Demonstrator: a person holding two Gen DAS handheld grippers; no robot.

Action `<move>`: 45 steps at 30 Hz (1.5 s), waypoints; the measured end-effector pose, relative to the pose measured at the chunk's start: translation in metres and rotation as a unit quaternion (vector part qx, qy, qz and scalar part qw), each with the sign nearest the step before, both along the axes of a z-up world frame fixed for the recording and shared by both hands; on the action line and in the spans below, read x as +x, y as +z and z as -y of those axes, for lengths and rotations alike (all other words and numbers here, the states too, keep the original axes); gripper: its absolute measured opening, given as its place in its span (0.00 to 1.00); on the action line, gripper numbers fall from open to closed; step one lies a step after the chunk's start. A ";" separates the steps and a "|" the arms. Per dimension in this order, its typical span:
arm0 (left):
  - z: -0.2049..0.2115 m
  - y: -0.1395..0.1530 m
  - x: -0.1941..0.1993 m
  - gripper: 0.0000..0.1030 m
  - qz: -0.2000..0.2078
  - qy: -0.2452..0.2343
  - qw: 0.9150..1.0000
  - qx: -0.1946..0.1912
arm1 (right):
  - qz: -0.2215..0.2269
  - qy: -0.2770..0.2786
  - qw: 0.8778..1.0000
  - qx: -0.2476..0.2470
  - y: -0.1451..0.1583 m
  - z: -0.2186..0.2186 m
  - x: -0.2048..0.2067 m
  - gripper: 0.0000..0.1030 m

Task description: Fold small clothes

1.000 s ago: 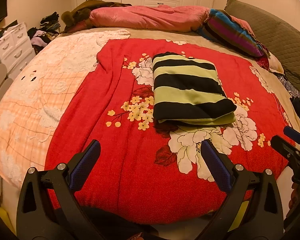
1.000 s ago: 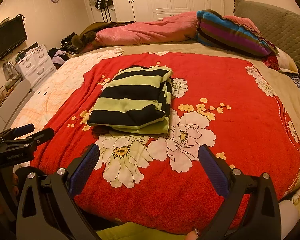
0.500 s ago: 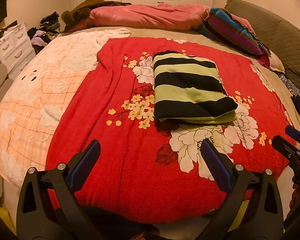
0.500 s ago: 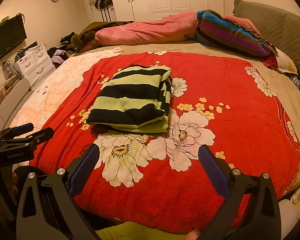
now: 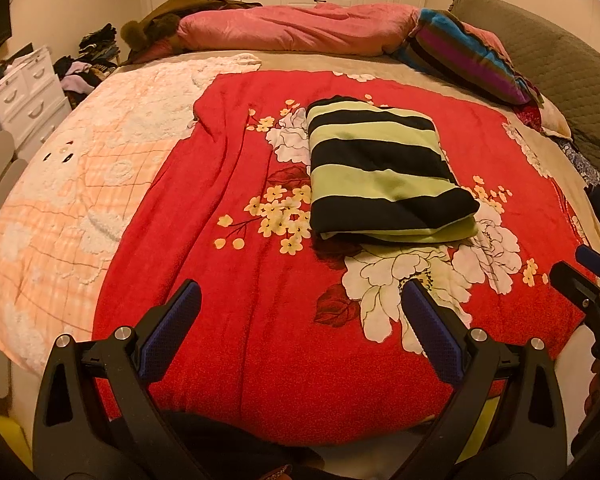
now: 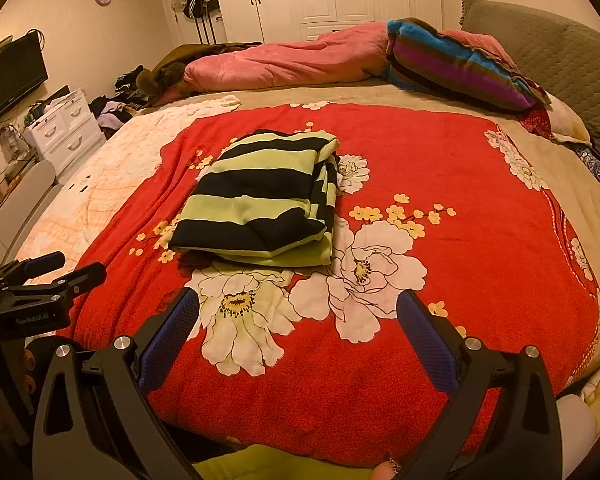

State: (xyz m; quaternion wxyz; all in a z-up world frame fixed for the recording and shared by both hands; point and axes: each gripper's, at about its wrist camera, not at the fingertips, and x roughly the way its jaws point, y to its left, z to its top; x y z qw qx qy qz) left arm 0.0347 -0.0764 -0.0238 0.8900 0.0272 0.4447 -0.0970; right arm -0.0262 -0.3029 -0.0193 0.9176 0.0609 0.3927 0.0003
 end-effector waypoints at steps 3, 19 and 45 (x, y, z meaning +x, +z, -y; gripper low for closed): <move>-0.002 -0.001 0.001 0.91 -0.001 -0.001 1.000 0.000 | 0.001 0.000 1.000 0.000 0.000 0.000 0.000 0.96; -0.004 -0.003 0.001 0.91 -0.006 0.004 1.000 0.013 | 0.000 -0.005 1.000 -0.003 0.001 -0.001 0.001 0.96; -0.148 -0.028 0.079 0.91 -0.030 0.181 0.983 0.021 | -0.098 -0.322 0.942 -0.005 -0.076 0.177 -0.081 0.96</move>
